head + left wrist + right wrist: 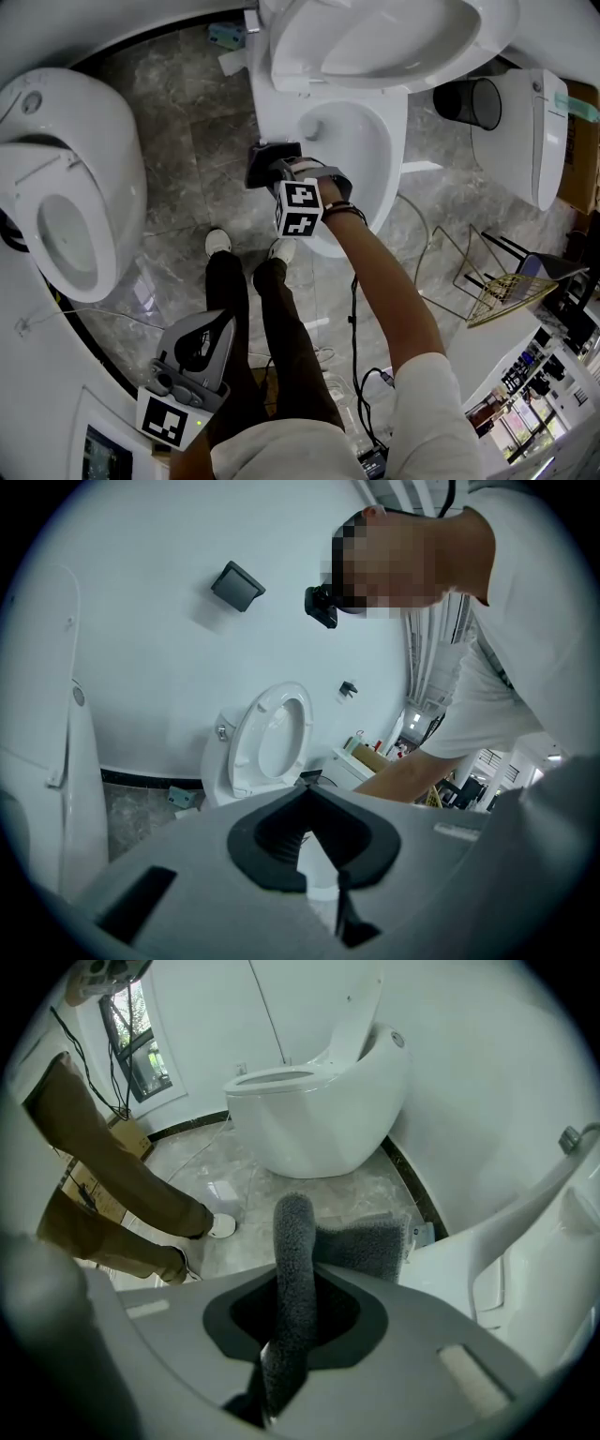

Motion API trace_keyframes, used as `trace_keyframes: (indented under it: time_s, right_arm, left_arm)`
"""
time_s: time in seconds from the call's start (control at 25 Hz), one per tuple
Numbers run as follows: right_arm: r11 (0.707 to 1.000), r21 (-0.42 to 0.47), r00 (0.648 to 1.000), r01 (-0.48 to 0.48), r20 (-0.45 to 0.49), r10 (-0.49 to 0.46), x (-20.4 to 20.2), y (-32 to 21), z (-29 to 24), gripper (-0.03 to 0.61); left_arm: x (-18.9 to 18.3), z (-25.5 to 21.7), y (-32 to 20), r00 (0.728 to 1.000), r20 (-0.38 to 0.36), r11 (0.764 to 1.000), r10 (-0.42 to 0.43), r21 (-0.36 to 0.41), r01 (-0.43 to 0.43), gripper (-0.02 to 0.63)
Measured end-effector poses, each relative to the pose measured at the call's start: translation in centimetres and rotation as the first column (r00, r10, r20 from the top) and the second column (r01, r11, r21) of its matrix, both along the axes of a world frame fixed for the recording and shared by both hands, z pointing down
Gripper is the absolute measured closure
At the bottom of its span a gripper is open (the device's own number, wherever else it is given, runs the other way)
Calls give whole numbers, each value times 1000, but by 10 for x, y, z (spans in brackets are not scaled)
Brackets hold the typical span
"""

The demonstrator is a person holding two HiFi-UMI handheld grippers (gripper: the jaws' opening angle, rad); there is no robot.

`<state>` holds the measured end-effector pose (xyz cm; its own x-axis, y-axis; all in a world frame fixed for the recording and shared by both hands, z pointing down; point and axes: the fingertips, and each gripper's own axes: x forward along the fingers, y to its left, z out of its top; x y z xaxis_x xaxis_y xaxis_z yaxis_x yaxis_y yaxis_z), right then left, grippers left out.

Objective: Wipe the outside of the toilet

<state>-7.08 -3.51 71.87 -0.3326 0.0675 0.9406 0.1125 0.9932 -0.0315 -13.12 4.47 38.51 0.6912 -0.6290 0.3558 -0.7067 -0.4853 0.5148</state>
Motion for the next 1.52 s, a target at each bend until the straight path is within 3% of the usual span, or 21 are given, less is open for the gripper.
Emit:
trace_keyframes:
  time_s: [1.08, 1.52]
  right_arm:
    - [993, -52, 995, 102, 15, -102, 37, 117, 2, 522]
    - [994, -58, 996, 92, 27, -90, 54, 149, 0, 522]
  left_arm:
    - [36, -5, 19, 998, -1, 998, 55, 13, -55, 615]
    - [46, -7, 21, 997, 9, 997, 72, 20, -72, 615]
